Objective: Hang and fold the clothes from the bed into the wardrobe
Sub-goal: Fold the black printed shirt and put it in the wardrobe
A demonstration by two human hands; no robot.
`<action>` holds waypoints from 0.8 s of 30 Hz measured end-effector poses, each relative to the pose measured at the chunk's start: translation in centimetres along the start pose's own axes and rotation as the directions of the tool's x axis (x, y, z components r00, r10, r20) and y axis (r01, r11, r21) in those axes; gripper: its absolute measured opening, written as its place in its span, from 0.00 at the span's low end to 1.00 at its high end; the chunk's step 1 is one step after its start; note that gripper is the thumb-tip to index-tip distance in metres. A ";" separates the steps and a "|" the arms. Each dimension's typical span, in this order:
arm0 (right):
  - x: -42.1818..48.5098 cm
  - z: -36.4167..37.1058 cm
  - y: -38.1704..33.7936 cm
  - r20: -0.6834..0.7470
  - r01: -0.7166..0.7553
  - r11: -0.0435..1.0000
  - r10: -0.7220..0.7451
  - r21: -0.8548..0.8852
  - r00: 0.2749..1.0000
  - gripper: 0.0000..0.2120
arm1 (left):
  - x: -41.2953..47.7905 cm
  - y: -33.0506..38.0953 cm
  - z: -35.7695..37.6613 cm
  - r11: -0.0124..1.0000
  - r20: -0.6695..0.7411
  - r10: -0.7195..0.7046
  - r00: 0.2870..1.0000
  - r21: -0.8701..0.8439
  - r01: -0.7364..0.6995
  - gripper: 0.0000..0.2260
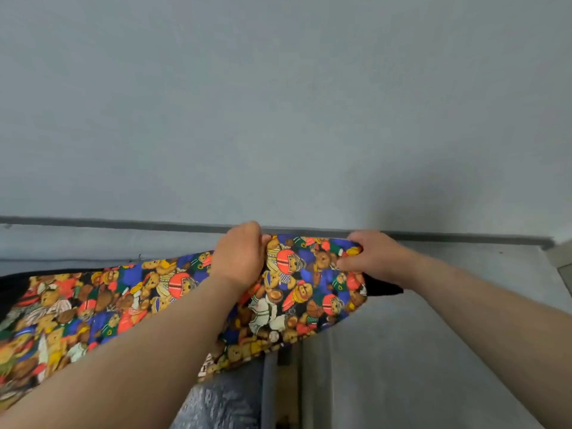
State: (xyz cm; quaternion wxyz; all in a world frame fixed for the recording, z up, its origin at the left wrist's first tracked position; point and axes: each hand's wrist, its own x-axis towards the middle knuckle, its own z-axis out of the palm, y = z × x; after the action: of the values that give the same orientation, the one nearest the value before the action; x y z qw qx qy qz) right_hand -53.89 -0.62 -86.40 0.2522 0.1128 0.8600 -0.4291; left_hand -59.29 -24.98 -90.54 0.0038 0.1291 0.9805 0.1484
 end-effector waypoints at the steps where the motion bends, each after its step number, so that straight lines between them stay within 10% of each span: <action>1: 0.3 -1.7 -0.8 0.000 -0.015 0.998 0.015 -0.066 1.000 0.12 | 1.4 0.3 0.2 0.998 0.029 0.025 0.999 0.053 -0.027 0.13; 5: 0.0 -5.5 -3.5 -0.033 -0.082 0.996 0.083 0.031 0.996 0.12 | 2.3 1.7 -0.3 0.991 -0.131 0.054 0.990 0.128 -0.037 0.13; 8: -1.2 -5.9 -6.0 0.116 -0.188 0.937 0.160 0.294 0.980 0.12 | -0.9 5.2 -2.5 0.958 -0.187 -0.169 0.968 -0.263 0.117 0.12; 10: -2.2 -5.2 -8.2 0.234 -0.215 0.865 0.117 0.453 0.965 0.14 | -3.2 7.4 -5.1 0.576 0.250 -0.358 0.900 -0.699 0.423 0.19; 12: -3.2 -2.9 -10.8 0.369 -0.230 0.764 -0.012 0.602 0.929 0.14 | -4.8 7.2 -8.4 -0.112 0.621 -0.147 0.770 -0.784 0.611 0.29; 15: -5.0 3.8 -15.9 0.511 -0.250 0.723 -0.163 0.644 0.844 0.12 | -6.7 2.3 -12.8 -0.548 0.642 -0.014 0.767 -0.646 0.531 0.35; 24: -10.0 30.5 -27.2 0.561 -0.310 0.704 -0.150 0.639 0.814 0.12 | -22.7 -19.3 -18.7 -0.674 0.611 -0.381 0.693 -0.697 0.244 0.28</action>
State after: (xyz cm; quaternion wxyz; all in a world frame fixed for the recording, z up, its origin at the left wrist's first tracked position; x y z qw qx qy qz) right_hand -46.33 -41.13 -77.95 0.4557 0.1049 0.5051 -0.7254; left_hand -43.05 -53.96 -78.94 0.1254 -0.3392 0.3213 0.8752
